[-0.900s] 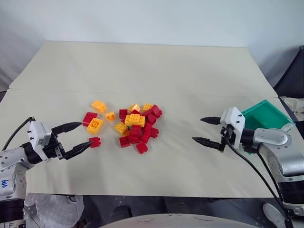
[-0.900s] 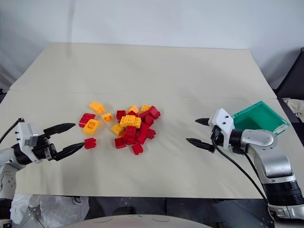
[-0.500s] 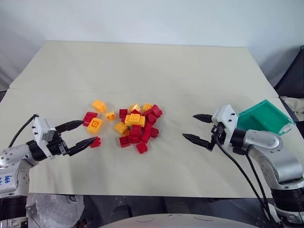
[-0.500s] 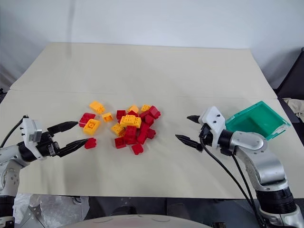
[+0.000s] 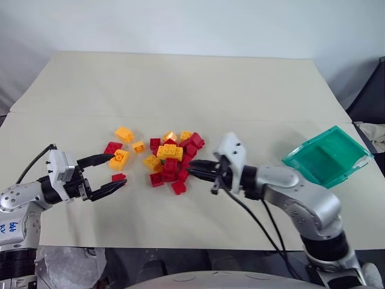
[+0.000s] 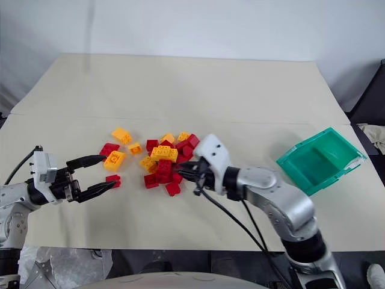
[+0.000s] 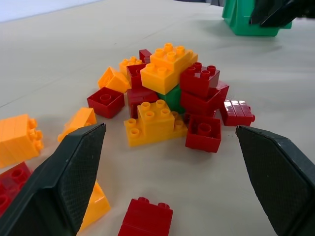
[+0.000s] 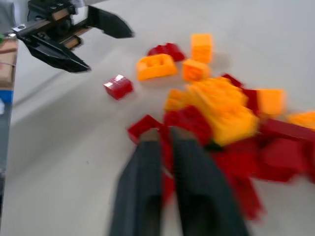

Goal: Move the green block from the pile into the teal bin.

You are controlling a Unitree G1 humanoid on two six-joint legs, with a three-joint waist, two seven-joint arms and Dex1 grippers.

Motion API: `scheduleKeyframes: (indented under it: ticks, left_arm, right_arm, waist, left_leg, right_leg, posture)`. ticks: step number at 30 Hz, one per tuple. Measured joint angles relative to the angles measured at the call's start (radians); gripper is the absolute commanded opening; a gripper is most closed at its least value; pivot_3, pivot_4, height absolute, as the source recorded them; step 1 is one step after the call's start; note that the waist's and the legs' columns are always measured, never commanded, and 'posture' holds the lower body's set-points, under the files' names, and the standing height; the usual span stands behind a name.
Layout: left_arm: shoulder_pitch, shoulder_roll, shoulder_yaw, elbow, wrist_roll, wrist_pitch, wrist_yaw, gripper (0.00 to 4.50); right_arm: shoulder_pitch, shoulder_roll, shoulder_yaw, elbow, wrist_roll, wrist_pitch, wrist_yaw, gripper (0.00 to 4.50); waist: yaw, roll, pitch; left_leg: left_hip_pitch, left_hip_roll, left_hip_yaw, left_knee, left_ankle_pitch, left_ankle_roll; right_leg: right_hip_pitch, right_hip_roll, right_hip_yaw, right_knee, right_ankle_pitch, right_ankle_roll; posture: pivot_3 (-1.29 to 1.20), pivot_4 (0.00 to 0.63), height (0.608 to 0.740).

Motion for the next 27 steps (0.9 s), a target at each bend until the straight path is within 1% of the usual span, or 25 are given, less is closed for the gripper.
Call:
scheduleKeyframes:
  ticks: [1,3,5,10,12,15,17,20,24,27]
  left_arm:
    - [-0.007,0.0,0.0,0.001,-0.001,0.002,-0.001,4.5]
    - [-0.012,0.001,-0.001,0.001,-0.001,0.004,-0.002,4.5]
    - [-0.012,0.002,-0.001,0.015,0.001,0.003,-0.004,4.5]
    - [-0.009,-0.001,-0.002,0.021,0.001,0.001,0.005,4.5]
    - [-0.01,-0.007,-0.003,0.021,0.003,-0.004,0.014,4.5]
    - [-0.011,-0.013,-0.004,0.024,0.006,-0.012,0.025,4.5]
    - [-0.019,-0.014,-0.006,0.035,0.008,-0.015,0.03,4.5]
    - [-0.043,-0.019,-0.014,0.041,0.013,-0.028,0.04,4.5]
    - [-0.055,-0.02,-0.019,0.048,0.022,-0.04,0.044,4.5]
    - [-0.064,-0.024,-0.03,0.055,0.027,-0.046,0.046,4.5]
  right_arm:
    - [-0.012,0.038,0.039,0.029,-0.017,-0.003,-0.013,0.02]
    - [-0.021,0.072,0.087,0.07,-0.042,-0.015,-0.024,0.02]
    - [-0.045,0.119,0.134,0.163,-0.094,-0.061,-0.036,0.02]
    - [-0.14,0.274,0.163,0.434,-0.187,-0.224,-0.051,0.02]
    - [-0.162,0.3,0.161,0.537,-0.229,-0.303,-0.058,0.02]
    - [-0.179,0.305,0.126,0.638,-0.273,-0.379,-0.066,0.02]
    - [-0.188,0.304,0.105,0.667,-0.283,-0.415,-0.068,0.02]
    - [-0.235,0.287,0.043,0.73,-0.335,-0.465,-0.121,0.02]
    - [-0.226,0.228,-0.013,0.734,-0.366,-0.481,-0.128,0.02]
    - [-0.174,0.188,-0.022,0.642,-0.354,-0.475,-0.075,0.02]
  waist:
    - [-0.001,0.0,0.0]
    - [0.0,0.0,0.0]
    - [0.0,0.0,0.0]
    - [-0.011,-0.001,0.0]
    - [-0.014,-0.001,-0.001]
    - [-0.013,-0.001,-0.001]
    - [-0.015,-0.001,-0.001]
    - [-0.019,-0.001,-0.001]
    - [-0.023,-0.001,-0.001]
    - [-0.028,0.0,0.0]
  left_leg:
    - [0.0,0.0,0.0,0.0,0.0,0.0]
    - [0.0,0.0,0.0,0.0,0.0,0.0]
    - [-0.001,0.0,0.0,0.0,0.0,0.0]
    - [-0.001,0.001,-0.001,0.0,0.0,0.0]
    - [-0.001,0.001,-0.001,0.0,0.0,0.0]
    - [-0.002,0.001,-0.002,0.0,0.0,-0.001]
    - [-0.002,0.001,-0.002,0.0,0.0,-0.001]
    - [-0.002,0.001,-0.004,0.0,0.001,-0.002]
    - [-0.002,0.001,-0.004,-0.001,0.001,-0.002]
    - [-0.003,0.003,-0.003,-0.002,0.001,-0.002]
  right_leg:
    - [0.0,0.0,0.0,0.0,0.0,0.0]
    - [-0.001,0.0,-0.001,0.001,0.0,-0.001]
    - [-0.001,0.0,-0.001,0.0,0.0,-0.001]
    - [-0.001,0.0,-0.003,0.001,0.0,-0.001]
    - [-0.001,0.0,-0.003,0.001,-0.001,-0.001]
    - [-0.001,-0.002,-0.004,0.001,-0.001,-0.001]
    - [-0.001,-0.002,-0.004,0.001,-0.001,-0.001]
    - [-0.001,-0.002,-0.006,0.002,0.0,-0.001]
    - [-0.001,-0.002,-0.006,0.002,0.0,-0.001]
    - [-0.001,0.0,-0.005,0.002,-0.001,-0.001]
  posture:
    - [0.0,0.15,0.74]
    - [0.0,0.15,0.74]
    - [0.0,0.15,0.74]
    - [0.0,0.15,0.74]
    - [0.0,0.15,0.74]
    - [0.0,0.15,0.74]
    - [0.0,0.15,0.74]
    - [0.0,0.15,0.74]
    - [0.0,0.15,0.74]
    - [0.0,0.15,0.74]
